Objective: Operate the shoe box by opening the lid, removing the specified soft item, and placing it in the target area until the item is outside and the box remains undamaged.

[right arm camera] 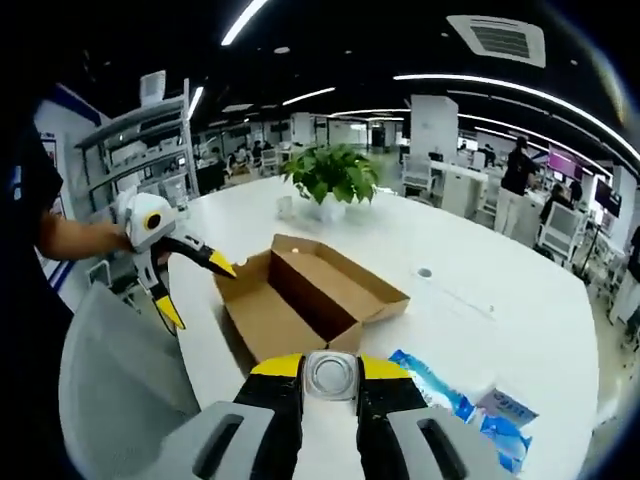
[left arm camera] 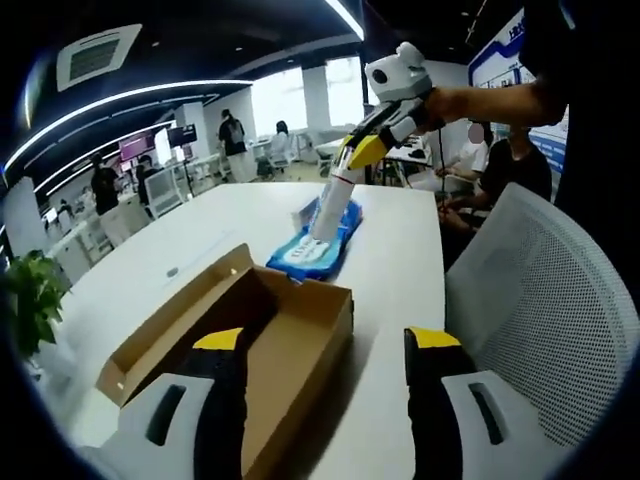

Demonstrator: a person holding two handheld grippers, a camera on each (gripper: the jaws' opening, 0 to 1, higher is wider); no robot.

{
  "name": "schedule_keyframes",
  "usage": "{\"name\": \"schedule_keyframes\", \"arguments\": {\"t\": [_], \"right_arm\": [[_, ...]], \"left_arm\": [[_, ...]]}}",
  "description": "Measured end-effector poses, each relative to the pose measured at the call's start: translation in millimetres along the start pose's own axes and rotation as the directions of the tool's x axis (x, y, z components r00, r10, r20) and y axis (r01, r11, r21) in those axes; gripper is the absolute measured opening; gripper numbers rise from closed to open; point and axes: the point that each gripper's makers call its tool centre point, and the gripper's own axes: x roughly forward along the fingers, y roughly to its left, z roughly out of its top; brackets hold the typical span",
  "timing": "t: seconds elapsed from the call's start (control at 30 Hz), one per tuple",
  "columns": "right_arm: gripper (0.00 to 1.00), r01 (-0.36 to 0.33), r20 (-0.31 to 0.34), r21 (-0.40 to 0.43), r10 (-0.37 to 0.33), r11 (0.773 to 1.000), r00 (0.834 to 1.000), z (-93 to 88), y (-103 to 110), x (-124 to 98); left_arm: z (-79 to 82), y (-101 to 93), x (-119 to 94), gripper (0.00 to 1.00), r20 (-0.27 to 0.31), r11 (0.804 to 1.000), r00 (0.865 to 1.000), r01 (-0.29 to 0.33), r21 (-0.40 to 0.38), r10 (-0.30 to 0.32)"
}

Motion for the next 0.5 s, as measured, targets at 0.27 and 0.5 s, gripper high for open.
{"name": "schedule_keyframes", "arguments": {"t": [0.27,0.5], "right_arm": [[0.15,-0.029,-0.066,-0.152,0.019,0.988,0.998,-2.3,-14,2],[0.15,-0.066,-0.127,-0.277,0.031,0.959,0.991,-5.6,-26,5]], "left_arm": [[-7.9,5.7,-11,0.65,0.004,0.998,0.999,-0.047,-0.05,0.047],[-15.4,11.2,-19,0.65,0.001,0.993,0.997,-0.083,-0.081,0.083]]}}
